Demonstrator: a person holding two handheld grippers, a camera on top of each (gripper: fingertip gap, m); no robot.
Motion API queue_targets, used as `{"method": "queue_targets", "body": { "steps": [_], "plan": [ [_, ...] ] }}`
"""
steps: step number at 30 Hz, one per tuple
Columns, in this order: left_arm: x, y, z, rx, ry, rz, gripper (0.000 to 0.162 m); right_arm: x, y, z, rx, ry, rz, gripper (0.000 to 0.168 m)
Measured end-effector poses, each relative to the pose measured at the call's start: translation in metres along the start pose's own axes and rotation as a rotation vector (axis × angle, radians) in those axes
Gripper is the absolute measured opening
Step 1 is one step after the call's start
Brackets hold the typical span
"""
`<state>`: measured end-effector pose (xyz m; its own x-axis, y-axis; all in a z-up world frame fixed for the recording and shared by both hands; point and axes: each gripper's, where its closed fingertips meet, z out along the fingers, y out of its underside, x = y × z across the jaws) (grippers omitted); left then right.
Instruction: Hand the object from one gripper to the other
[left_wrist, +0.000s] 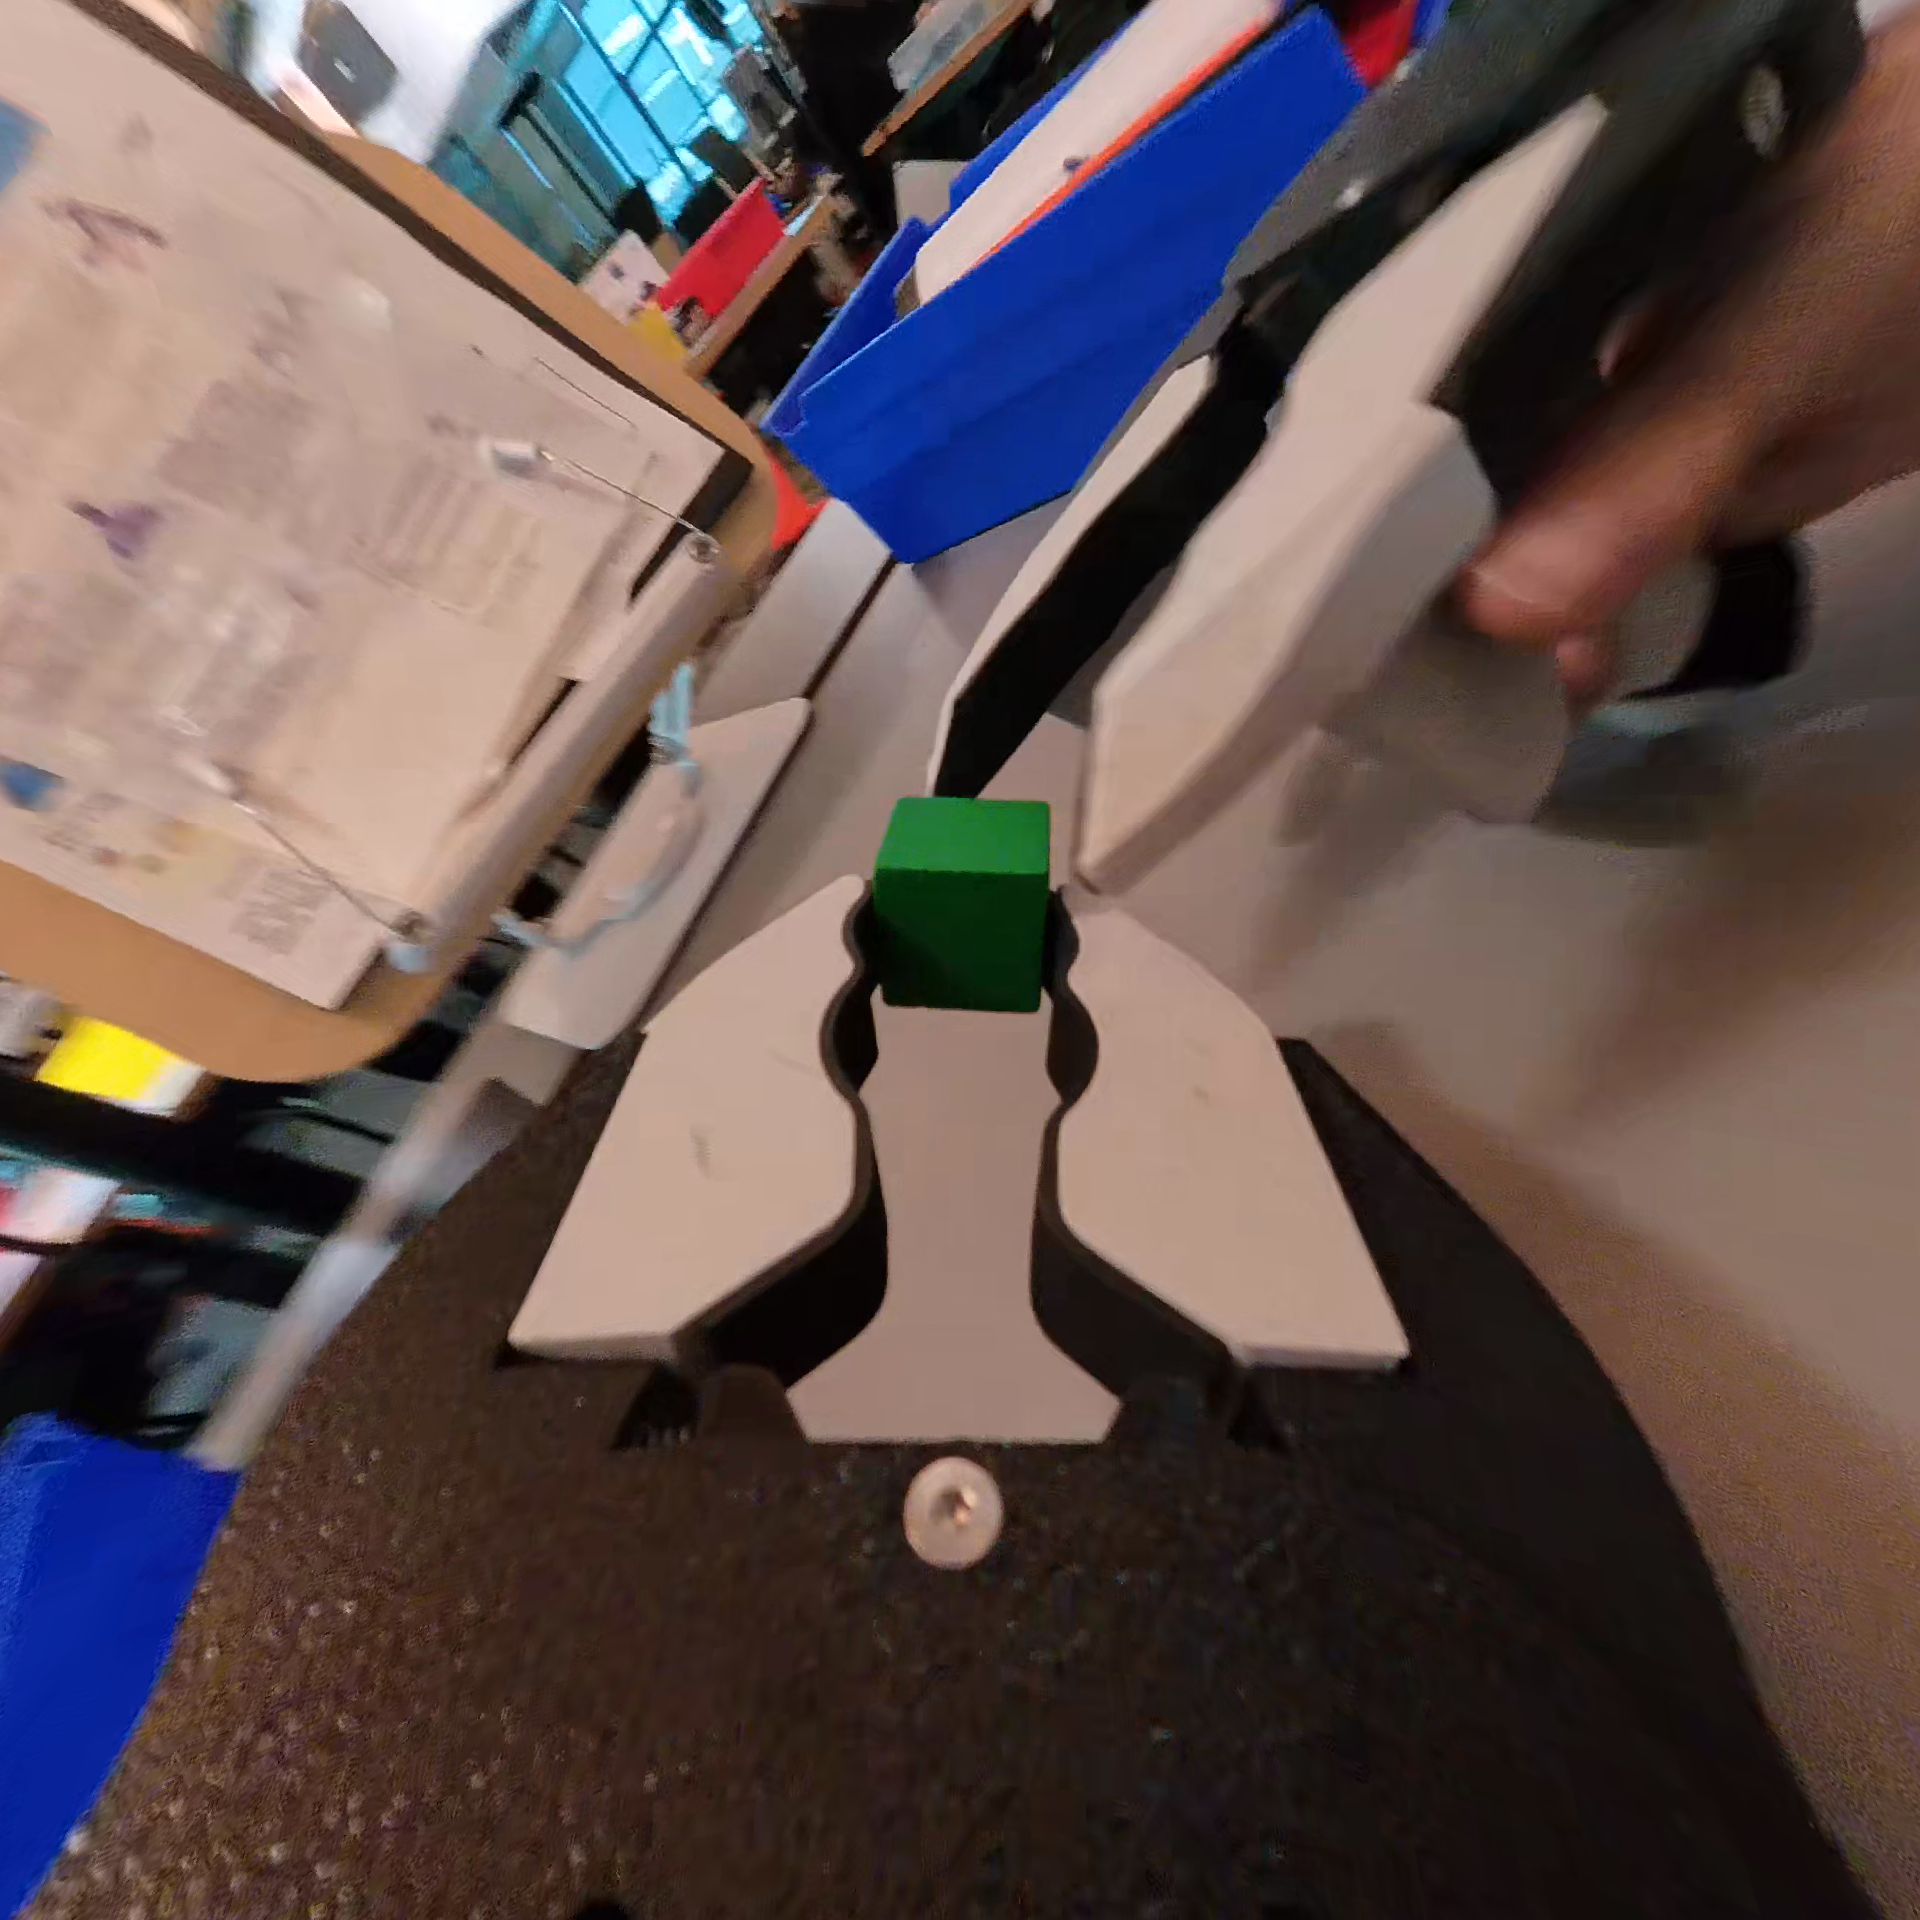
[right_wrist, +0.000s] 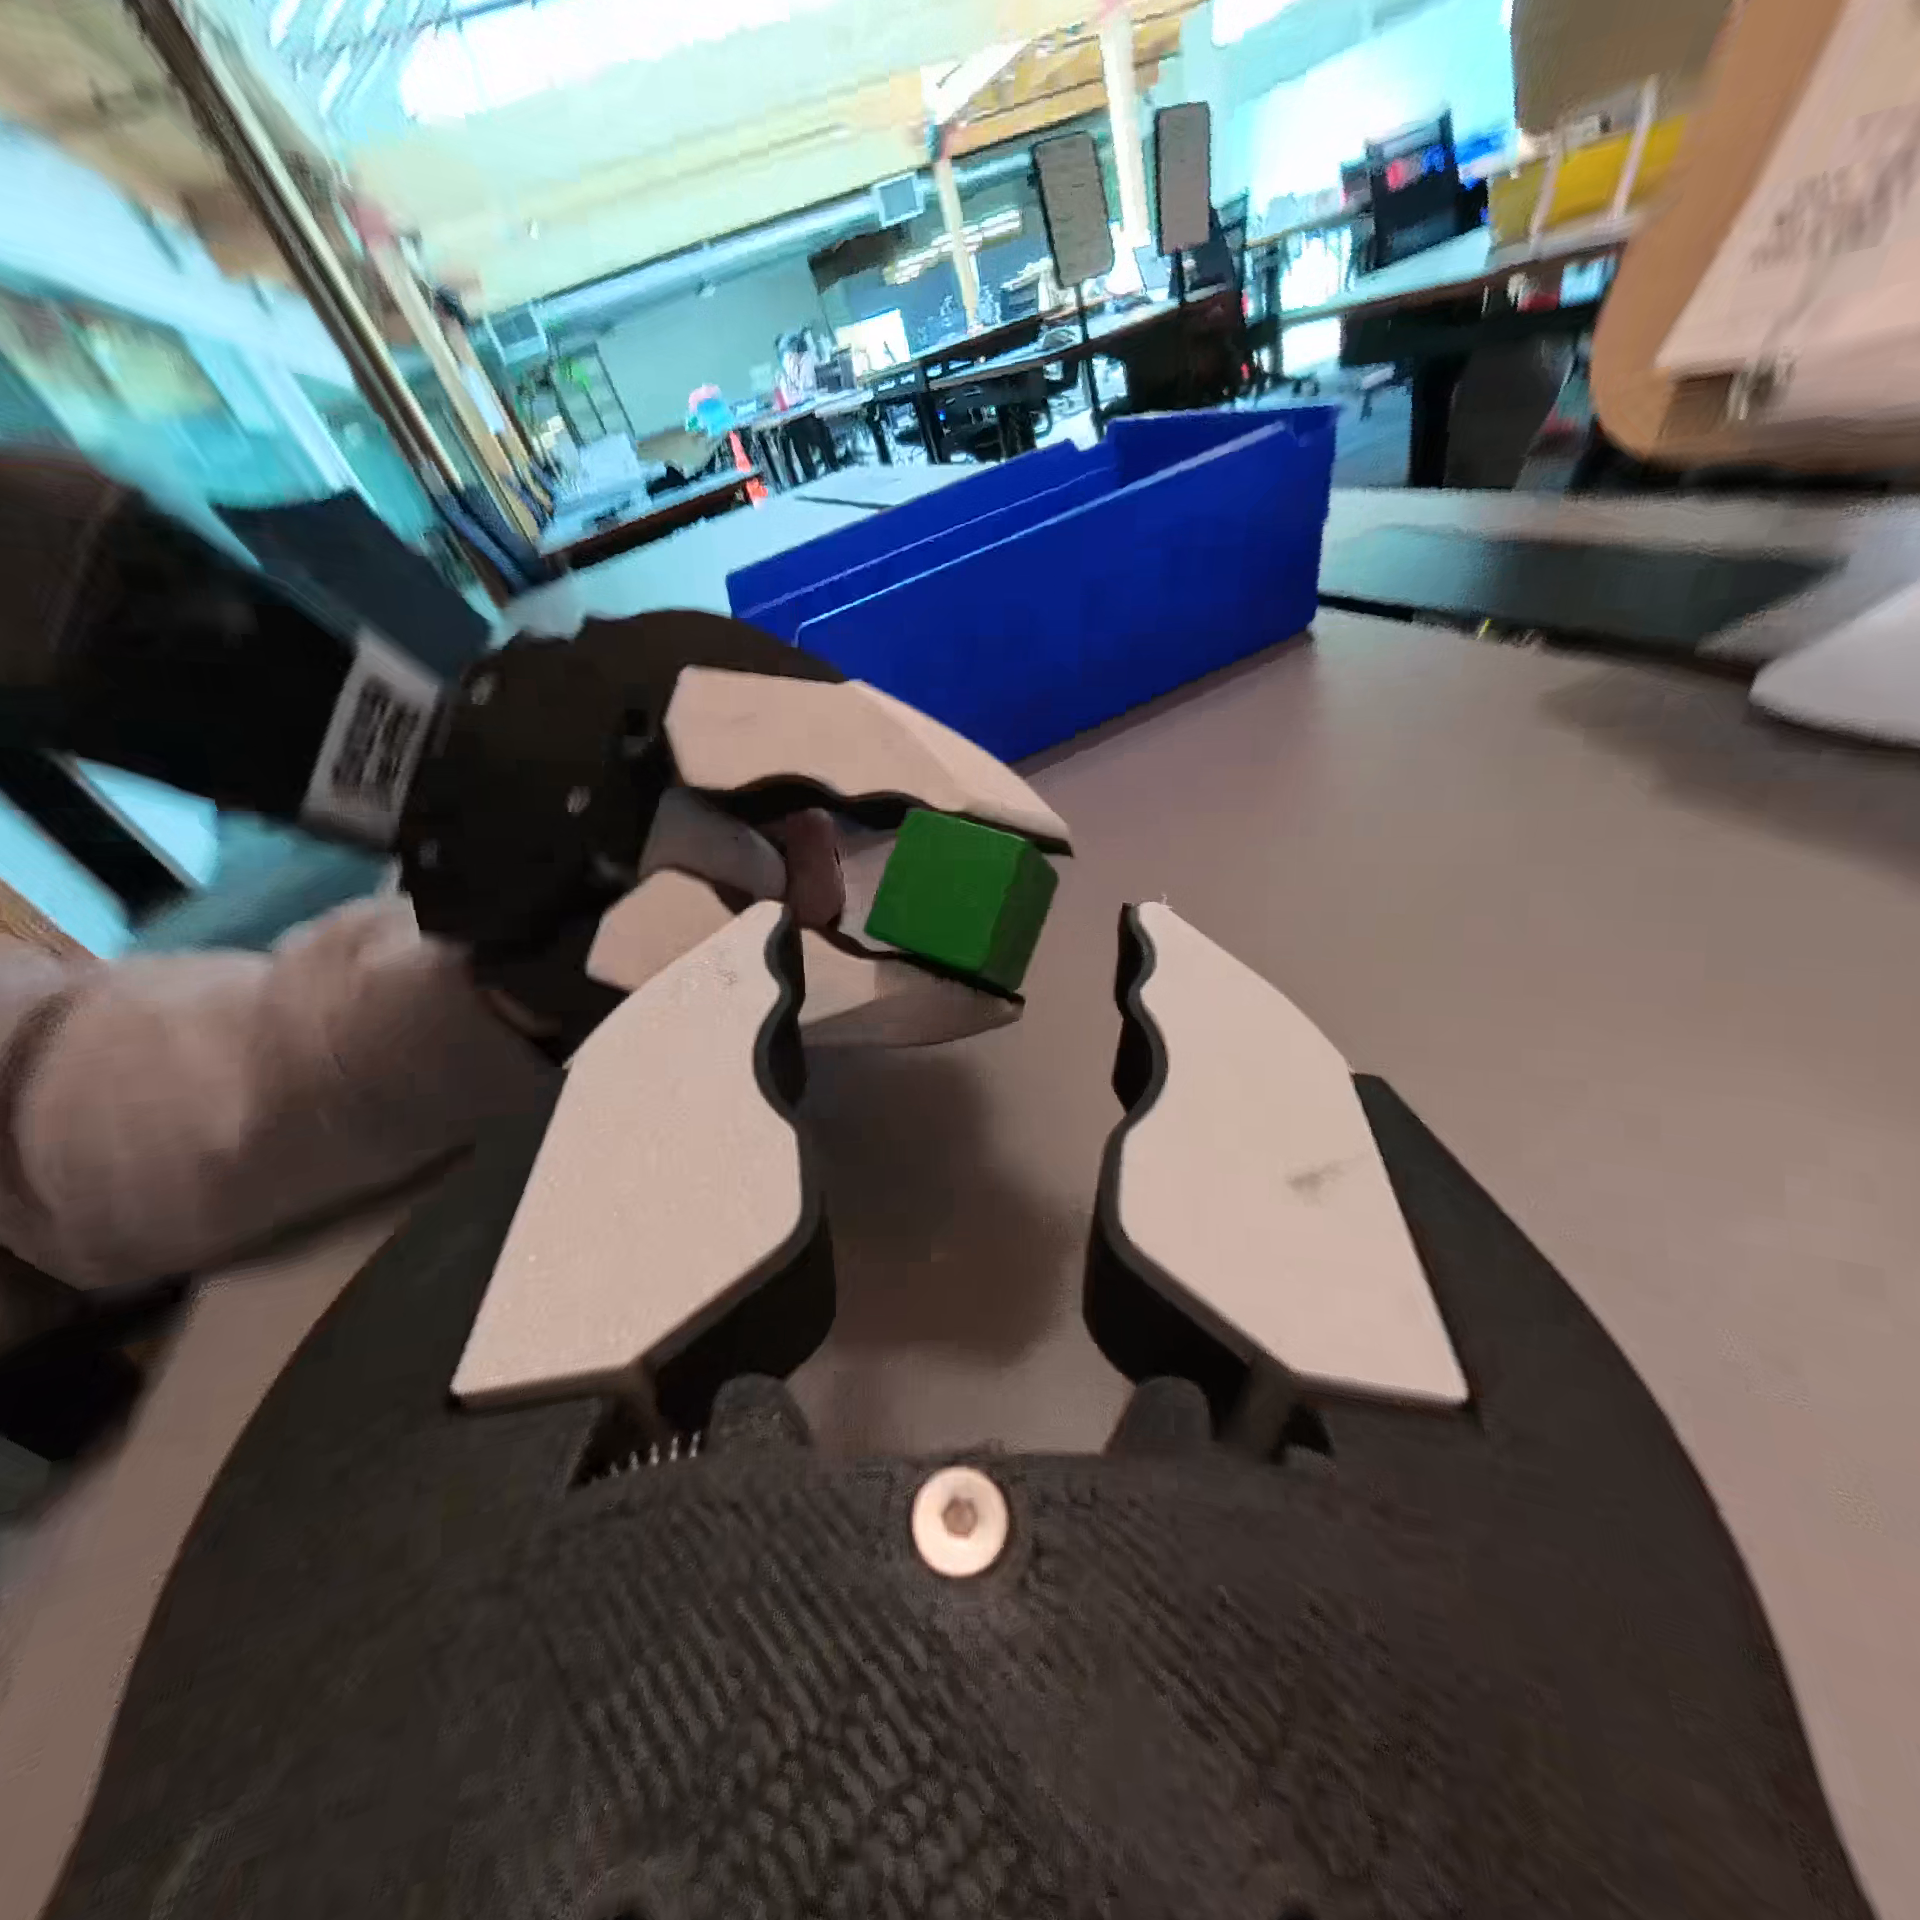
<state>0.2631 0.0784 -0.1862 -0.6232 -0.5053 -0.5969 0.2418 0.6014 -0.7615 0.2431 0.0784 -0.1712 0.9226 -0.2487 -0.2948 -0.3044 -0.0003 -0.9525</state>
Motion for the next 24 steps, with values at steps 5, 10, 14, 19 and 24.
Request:
{"method": "queue_targets", "body": {
  "steps": [5,10,14,19,24],
  "plan": [
    [-0.001,-0.004,0.002,-0.073,-0.156,0.312,0.029,0.004,0.004,0.001,-0.003,-0.018,0.154,0.056],
    [0.0,-0.003,0.007,-0.148,-0.209,0.481,0.028,0.006,0.007,0.002,-0.056,0.061,-0.034,0.028],
    [0.001,-0.01,0.004,-0.054,-0.202,0.408,0.028,-0.001,0.002,0.0,-0.048,-0.015,-0.027,0.028],
    [0.009,-0.047,-0.015,0.334,0.03,-0.113,0.039,-0.018,-0.019,-0.013,0.109,-0.237,0.071,0.028],
    [0.001,-0.045,-0.021,0.387,0.386,-0.753,0.062,-0.021,-0.028,-0.03,0.157,-0.118,-0.536,0.028]
  ]
}}
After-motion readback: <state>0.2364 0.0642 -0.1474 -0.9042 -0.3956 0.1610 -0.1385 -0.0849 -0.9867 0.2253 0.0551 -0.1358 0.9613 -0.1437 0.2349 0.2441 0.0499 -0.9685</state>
